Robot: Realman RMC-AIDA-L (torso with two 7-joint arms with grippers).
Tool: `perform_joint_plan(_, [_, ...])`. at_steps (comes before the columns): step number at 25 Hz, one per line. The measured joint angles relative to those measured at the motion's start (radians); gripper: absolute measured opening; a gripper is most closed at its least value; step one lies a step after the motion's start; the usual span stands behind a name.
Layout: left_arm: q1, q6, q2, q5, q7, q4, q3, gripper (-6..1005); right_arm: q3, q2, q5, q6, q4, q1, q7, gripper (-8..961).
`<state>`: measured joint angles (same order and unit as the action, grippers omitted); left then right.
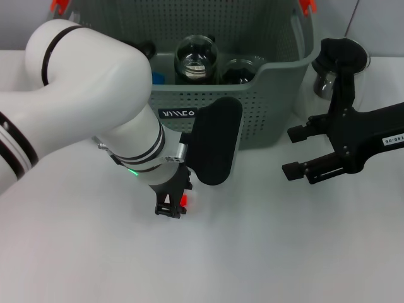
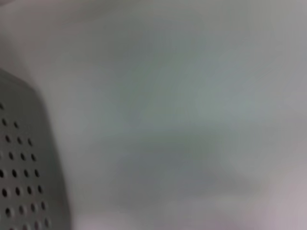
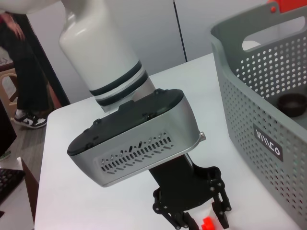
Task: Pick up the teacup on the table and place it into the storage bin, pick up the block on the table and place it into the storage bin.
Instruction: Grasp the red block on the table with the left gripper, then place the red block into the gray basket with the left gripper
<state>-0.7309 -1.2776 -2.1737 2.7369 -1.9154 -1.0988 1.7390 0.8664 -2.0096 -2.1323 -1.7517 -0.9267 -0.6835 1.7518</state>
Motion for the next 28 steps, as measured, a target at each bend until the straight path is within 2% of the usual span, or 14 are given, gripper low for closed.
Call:
perform_joint_plan(7, [-0.006,0.003,0.000,0.002,-0.006,0.017,-0.005,362,0.000,0.000,0.000,0.000,0.000,0.001,0.000,862])
perform_joint_plan(19, [-0.012,-0.011,0.000,0.000,-0.016,0.015,-0.007,213,0.000,0.000,0.000,-0.001,-0.002,0.004,0.000,816])
perform_joint_plan(28, [-0.018,-0.041,0.000,-0.009,-0.017,0.006,-0.007,168,-0.008,0.000,0.002,-0.006,-0.004,0.006,-0.004,817])
